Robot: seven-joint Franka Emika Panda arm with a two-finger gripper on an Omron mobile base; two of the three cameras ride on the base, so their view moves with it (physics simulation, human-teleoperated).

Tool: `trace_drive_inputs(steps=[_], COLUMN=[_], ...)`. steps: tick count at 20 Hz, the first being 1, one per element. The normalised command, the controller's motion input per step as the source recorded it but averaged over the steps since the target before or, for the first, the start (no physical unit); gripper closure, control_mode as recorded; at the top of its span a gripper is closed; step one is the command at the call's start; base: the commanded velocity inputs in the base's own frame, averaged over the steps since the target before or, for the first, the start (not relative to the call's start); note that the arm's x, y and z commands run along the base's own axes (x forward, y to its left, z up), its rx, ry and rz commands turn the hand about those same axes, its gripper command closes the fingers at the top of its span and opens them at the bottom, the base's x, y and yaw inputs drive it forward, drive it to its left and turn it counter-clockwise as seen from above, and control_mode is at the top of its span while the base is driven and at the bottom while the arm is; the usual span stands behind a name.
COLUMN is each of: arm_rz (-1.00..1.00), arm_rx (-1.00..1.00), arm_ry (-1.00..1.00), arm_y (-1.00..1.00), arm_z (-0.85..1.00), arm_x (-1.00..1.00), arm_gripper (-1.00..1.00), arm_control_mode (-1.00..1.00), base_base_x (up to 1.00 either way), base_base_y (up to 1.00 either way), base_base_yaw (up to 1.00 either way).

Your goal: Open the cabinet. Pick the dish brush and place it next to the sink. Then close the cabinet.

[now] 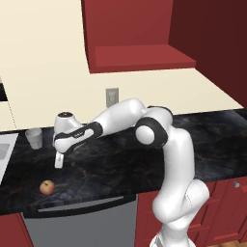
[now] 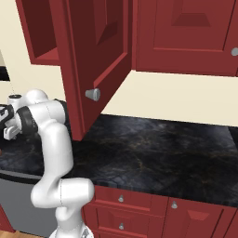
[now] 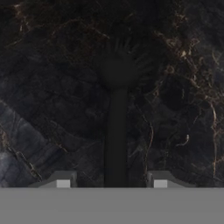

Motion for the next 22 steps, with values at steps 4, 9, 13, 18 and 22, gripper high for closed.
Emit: trace_drive_inputs(steps=[4, 9, 13, 18, 22], arm_rz=[0.00, -0.01, -0.10, -0.15, -0.19], arm_rx=[0.00, 0.00, 0.00, 0.04, 0.10], arm_ry=[0.00, -0.01, 0.02, 0.01, 0.01], arm_y=[0.00, -0.24, -0.44, -0.72, -0.69], arm_z=[-0.04, 0.53, 0.61, 0.32, 0.16], arm_x=[0.00, -0.27, -0.48, -0.69, -0.96], arm_gripper=[-1.00, -1.00, -1.00, -1.00, -1.00], arm_control_mode=[-1.00, -1.00, -1.00, -1.00, -1.00], base_base_x=[0.00, 0.00, 0.00, 0.00, 0.00], base_base_y=[0.00, 0.00, 0.00, 0.00, 0.00], base_base_yaw=[0.00, 0.00, 0.00, 0.00, 0.00])
